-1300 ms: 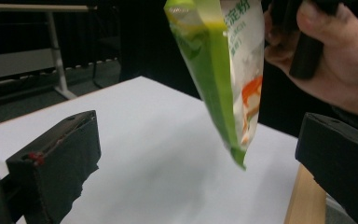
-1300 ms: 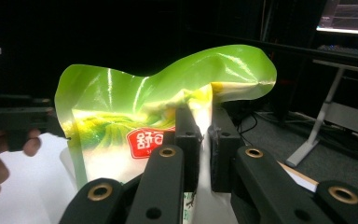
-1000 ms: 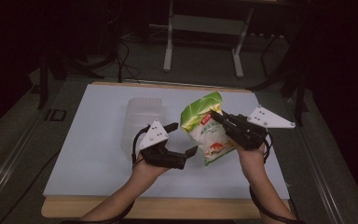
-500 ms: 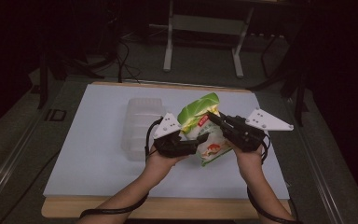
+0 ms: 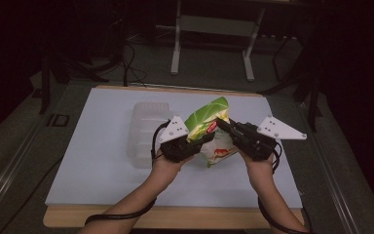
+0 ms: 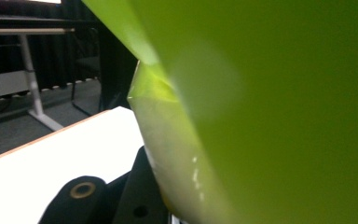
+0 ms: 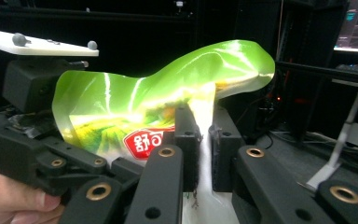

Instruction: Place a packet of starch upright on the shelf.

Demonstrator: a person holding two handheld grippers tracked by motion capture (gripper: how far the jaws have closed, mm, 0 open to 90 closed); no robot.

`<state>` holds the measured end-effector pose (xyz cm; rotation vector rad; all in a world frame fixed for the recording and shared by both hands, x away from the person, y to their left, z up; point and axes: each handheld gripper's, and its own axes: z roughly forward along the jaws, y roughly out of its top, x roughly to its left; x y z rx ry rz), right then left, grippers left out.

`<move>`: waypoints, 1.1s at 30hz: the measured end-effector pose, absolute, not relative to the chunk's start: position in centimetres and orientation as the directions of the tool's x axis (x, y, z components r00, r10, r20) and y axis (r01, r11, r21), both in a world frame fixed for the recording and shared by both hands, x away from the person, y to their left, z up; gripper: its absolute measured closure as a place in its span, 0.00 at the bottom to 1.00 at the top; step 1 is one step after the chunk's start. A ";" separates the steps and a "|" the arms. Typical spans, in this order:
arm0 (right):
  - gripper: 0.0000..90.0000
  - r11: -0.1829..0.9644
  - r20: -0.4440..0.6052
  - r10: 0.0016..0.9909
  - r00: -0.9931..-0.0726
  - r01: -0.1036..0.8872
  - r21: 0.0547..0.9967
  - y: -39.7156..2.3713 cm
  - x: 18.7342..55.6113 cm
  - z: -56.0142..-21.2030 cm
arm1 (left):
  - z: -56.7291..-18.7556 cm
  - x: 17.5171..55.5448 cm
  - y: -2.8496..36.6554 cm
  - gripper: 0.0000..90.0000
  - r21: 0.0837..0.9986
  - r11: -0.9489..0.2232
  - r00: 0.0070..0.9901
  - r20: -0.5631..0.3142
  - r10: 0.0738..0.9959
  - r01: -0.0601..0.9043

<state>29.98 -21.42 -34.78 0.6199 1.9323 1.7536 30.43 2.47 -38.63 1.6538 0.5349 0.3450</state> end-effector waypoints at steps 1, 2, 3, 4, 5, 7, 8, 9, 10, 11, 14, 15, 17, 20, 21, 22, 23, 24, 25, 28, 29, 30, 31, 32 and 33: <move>0.93 0.084 -0.031 0.604 -0.797 0.025 0.996 -21.5 30.0 -34.8 | -38.5 30.5 2.6 0.88 0.985 -0.105 0.849 -0.064 0.524 0.139; 0.92 0.079 -0.028 0.603 -0.797 0.024 0.997 -21.5 30.0 -34.8 | -38.3 30.6 2.7 0.88 0.984 -0.112 0.854 -0.059 0.516 0.135; 0.92 0.073 -0.024 0.600 -0.800 0.024 0.997 -21.5 30.0 -34.8 | -38.1 30.7 2.8 0.88 0.984 -0.117 0.860 -0.058 0.507 0.136; 0.91 0.073 -0.022 0.597 -0.802 0.027 0.997 -21.6 30.1 -34.7 | -38.0 30.8 3.0 0.88 0.983 -0.126 0.865 -0.053 0.498 0.133; 0.91 0.073 -0.022 0.596 -0.803 0.027 0.997 -21.6 30.0 -34.6 | -37.8 30.9 3.1 0.88 0.983 -0.133 0.868 -0.048 0.494 0.130; 0.90 0.074 -0.023 0.598 -0.801 0.026 0.997 -21.6 30.0 -34.5 | -37.5 30.9 3.1 0.88 0.981 -0.148 0.870 -0.039 0.491 0.127; 0.89 0.077 -0.024 0.598 -0.801 0.027 0.997 -21.6 30.0 -34.4 | -37.3 31.0 3.2 0.88 0.981 -0.152 0.871 -0.034 0.489 0.123; 0.87 0.074 -0.022 0.597 -0.802 0.028 0.997 -21.7 30.0 -34.3 | -37.1 31.0 3.3 0.89 0.981 -0.148 0.876 -0.040 0.481 0.126; 0.80 0.070 -0.018 0.597 -0.802 0.029 0.997 -21.7 30.0 -34.2 | -36.9 31.1 3.3 0.90 0.981 -0.149 0.877 -0.038 0.479 0.124; 0.74 0.071 -0.018 0.599 -0.801 0.031 0.997 -21.8 30.0 -34.0 | -36.7 31.1 3.4 0.90 0.981 -0.157 0.877 -0.028 0.480 0.117; 0.55 0.057 -0.009 0.611 -0.791 0.033 0.998 -22.4 30.1 -33.7 | -35.9 31.1 3.8 0.90 0.981 -0.172 0.878 0.006 0.479 0.087; 0.50 0.063 -0.005 0.618 -0.786 0.044 0.997 -22.6 30.1 -33.6 | -35.7 31.1 4.0 0.90 0.981 -0.176 0.873 0.017 0.487 0.080; 0.40 0.060 0.018 0.626 -0.780 0.070 0.996 -23.2 30.3 -33.4 | -35.2 31.0 4.2 0.90 0.979 -0.196 0.860 0.051 0.507 0.058; 0.23 0.035 0.051 0.633 -0.773 0.095 0.995 -24.2 30.6 -33.4 | -34.6 31.2 4.7 0.90 0.978 -0.206 0.850 0.070 0.522 0.046; 0.15 0.030 0.063 0.634 -0.771 0.106 0.994 -24.5 30.7 -33.5 | -34.5 31.3 4.9 0.90 0.978 -0.202 0.850 0.065 0.523 0.050; 0.11 0.040 0.068 0.637 -0.768 0.121 0.992 -24.8 30.8 -33.5 | -34.3 31.5 5.2 0.90 0.977 -0.207 0.849 0.069 0.524 0.048; 0.11 0.045 0.068 0.643 -0.763 0.126 0.991 -25.0 30.8 -33.7 | -34.2 31.7 5.4 0.90 0.977 -0.207 0.845 0.071 0.530 0.048; 0.11 0.053 0.067 0.645 -0.761 0.132 0.990 -25.2 30.8 -33.8 | -34.1 31.8 5.6 0.90 0.976 -0.214 0.842 0.081 0.534 0.042; 0.11 0.052 0.068 0.640 -0.766 0.132 0.990 -25.4 30.8 -34.0 | -33.9 32.0 5.9 0.90 0.975 -0.218 0.837 0.090 0.540 0.036; 0.11 0.030 0.095 0.619 -0.780 0.145 0.989 -25.9 30.7 -34.6 | -33.7 32.6 6.9 0.90 0.975 -0.222 0.835 0.099 0.542 0.029; 0.13 0.028 0.096 0.621 -0.778 0.144 0.989 -26.0 30.7 -34.8 | -33.7 32.9 7.2 0.90 0.974 -0.223 0.837 0.098 0.538 0.029; 0.13 0.026 0.101 0.618 -0.780 0.148 0.989 -26.2 30.7 -35.0 | -33.6 33.2 7.7 0.90 0.974 -0.224 0.841 0.101 0.532 0.025; 0.13 0.023 0.106 0.612 -0.783 0.152 0.988 -26.4 30.7 -35.2 | -33.6 33.4 8.1 0.90 0.974 -0.225 0.843 0.107 0.527 0.017; 0.14 0.028 0.110 0.609 -0.785 0.159 0.987 -26.5 30.7 -35.4 | -33.6 33.6 8.5 0.90 0.974 -0.228 0.842 0.122 0.526 0.002; 0.14 0.040 0.102 0.607 -0.788 0.159 0.987 -26.7 30.7 -35.7 | -33.7 33.7 8.8 0.90 0.971 -0.237 0.838 0.147 0.526 -0.022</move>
